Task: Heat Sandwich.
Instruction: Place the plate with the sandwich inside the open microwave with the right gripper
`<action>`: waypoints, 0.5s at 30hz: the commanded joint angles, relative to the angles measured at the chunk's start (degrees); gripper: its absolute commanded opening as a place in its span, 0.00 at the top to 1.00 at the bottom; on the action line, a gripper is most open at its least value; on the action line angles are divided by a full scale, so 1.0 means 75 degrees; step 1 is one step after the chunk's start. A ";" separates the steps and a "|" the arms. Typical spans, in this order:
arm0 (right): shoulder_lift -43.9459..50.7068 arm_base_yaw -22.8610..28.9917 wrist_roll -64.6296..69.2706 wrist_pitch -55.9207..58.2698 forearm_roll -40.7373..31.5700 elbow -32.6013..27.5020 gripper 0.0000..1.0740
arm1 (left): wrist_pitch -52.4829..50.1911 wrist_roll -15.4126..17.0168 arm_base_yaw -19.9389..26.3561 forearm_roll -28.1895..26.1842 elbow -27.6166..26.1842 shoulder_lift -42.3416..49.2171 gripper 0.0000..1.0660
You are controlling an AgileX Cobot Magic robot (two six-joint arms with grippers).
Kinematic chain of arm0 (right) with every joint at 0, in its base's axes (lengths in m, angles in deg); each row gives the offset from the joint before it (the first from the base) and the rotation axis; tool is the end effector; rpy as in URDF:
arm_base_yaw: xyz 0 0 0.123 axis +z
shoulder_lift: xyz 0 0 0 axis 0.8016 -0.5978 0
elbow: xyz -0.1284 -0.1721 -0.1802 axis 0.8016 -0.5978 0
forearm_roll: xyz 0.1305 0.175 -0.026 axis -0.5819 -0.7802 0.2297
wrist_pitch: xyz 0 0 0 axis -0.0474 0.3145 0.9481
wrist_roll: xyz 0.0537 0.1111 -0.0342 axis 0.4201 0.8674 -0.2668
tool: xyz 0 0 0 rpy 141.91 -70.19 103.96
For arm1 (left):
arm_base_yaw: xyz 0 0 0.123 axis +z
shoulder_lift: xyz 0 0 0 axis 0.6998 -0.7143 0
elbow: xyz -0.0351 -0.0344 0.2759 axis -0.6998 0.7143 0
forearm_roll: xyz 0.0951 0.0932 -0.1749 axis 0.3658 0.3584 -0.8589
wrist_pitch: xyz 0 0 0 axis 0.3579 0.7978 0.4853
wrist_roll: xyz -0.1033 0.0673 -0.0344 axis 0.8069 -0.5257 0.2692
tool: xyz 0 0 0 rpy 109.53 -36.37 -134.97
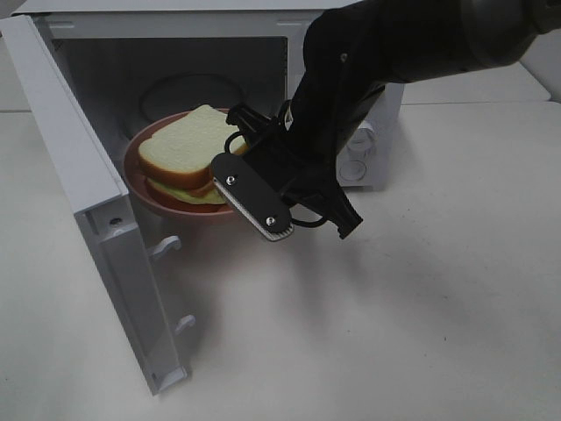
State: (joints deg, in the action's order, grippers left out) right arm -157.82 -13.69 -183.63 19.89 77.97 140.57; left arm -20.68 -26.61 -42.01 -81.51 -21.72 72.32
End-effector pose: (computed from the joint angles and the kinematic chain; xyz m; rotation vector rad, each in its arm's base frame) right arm 0.3037 0.2497 0.1691 -2.4895 1.0021 -0.3407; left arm 0.0008 -0.0199 0.2478 0.0568 2.0367 -0.1320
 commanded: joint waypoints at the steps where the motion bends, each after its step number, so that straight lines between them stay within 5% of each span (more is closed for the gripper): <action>1: -0.0038 0.0015 -0.0023 -0.0053 -0.0084 0.0290 1.00 | -0.0076 0.0000 -0.0015 -0.0053 0.0008 0.0115 0.09; 15: -0.0947 0.0015 0.0313 0.0665 -0.0076 0.1856 1.00 | -0.0076 0.0000 -0.0015 -0.0053 0.0008 0.0115 0.09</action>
State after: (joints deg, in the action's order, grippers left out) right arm -164.63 -13.69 -182.08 24.88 77.68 153.00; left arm -20.68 -26.61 -42.01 -81.51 -21.72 72.32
